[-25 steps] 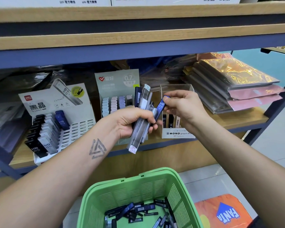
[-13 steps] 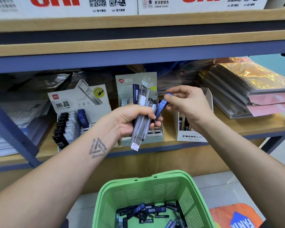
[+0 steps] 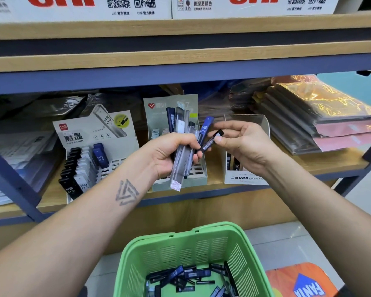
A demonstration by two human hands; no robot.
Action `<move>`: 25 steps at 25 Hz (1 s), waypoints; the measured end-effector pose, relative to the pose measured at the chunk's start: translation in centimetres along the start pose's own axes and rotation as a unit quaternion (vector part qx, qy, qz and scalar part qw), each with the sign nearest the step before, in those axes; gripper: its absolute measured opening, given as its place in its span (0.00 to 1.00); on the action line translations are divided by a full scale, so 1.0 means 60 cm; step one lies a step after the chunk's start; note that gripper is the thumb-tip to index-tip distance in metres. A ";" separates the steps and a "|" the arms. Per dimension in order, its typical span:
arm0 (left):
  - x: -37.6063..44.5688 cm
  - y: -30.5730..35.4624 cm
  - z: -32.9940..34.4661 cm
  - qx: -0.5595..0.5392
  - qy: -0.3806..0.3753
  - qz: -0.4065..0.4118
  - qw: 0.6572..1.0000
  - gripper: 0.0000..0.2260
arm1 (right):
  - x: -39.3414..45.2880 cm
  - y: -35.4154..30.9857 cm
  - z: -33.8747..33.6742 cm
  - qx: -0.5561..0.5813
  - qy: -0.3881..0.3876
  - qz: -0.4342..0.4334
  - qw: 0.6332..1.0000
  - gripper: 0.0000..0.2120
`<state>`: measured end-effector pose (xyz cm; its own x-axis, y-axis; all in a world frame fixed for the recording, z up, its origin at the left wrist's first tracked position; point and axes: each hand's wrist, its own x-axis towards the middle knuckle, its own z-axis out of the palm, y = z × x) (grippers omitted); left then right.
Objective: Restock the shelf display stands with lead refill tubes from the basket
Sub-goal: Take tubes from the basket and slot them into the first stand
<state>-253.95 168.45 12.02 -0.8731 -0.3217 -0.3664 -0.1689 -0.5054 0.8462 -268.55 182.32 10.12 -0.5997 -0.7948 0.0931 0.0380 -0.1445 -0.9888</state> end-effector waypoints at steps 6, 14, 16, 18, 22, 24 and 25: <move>0.016 -0.002 0.008 -0.031 0.026 0.020 0.999 0.17 | -0.013 -0.006 -0.033 0.015 -0.009 0.009 1.000 0.13; 0.028 -0.021 0.041 0.006 0.028 -0.018 0.999 0.08 | -0.031 -0.007 -0.071 0.025 -0.037 -0.002 0.999 0.13; 0.032 -0.026 0.047 0.015 0.041 -0.019 0.999 0.08 | -0.034 -0.005 -0.073 0.016 -0.053 0.012 0.998 0.12; 0.034 -0.028 0.052 0.023 0.054 -0.010 0.998 0.07 | -0.034 -0.003 -0.072 -0.002 -0.047 0.012 0.999 0.09; 0.033 -0.030 0.057 0.010 0.063 0.013 0.998 0.10 | -0.030 -0.004 -0.077 -0.165 -0.006 -0.044 0.985 0.07; 0.032 -0.030 0.056 -0.007 0.069 0.021 0.997 0.08 | -0.029 -0.003 -0.078 -0.218 -0.004 -0.067 0.974 0.11; 0.032 -0.030 0.057 -0.010 0.072 0.025 0.997 0.07 | -0.030 -0.002 -0.076 -0.227 -0.008 -0.075 0.971 0.13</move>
<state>-256.87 171.47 11.11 -0.8049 -0.4580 -0.3773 -0.1170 -0.5009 0.8576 -271.14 186.44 9.55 -0.5580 -0.7950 0.2378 -0.4067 0.0123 -0.9135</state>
